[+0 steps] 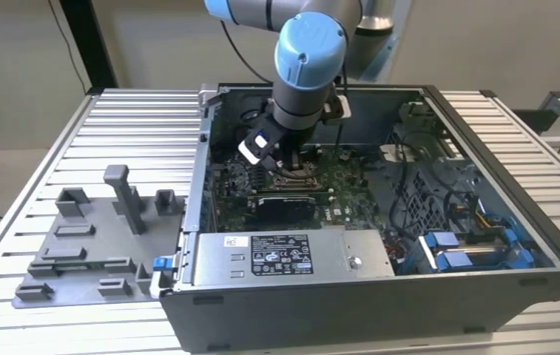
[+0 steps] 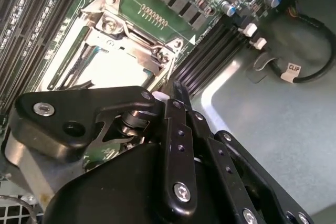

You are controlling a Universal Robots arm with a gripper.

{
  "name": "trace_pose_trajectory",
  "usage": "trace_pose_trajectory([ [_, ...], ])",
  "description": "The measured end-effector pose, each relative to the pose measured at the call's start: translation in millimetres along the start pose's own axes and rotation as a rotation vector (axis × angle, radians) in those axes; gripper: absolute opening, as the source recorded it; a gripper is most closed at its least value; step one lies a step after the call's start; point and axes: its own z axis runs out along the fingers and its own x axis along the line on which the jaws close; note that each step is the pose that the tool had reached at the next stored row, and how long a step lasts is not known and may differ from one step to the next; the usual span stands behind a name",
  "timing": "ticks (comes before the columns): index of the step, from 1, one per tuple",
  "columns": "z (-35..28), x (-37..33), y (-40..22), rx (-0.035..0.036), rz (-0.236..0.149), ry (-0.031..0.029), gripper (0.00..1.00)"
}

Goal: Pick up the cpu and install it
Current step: 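Close the cpu cover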

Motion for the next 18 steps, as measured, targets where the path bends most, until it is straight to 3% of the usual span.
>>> trace_pose_trajectory([
  [18, 9.4, 0.0, 8.6, 0.0002, 0.0, -0.0006, 0.0],
])
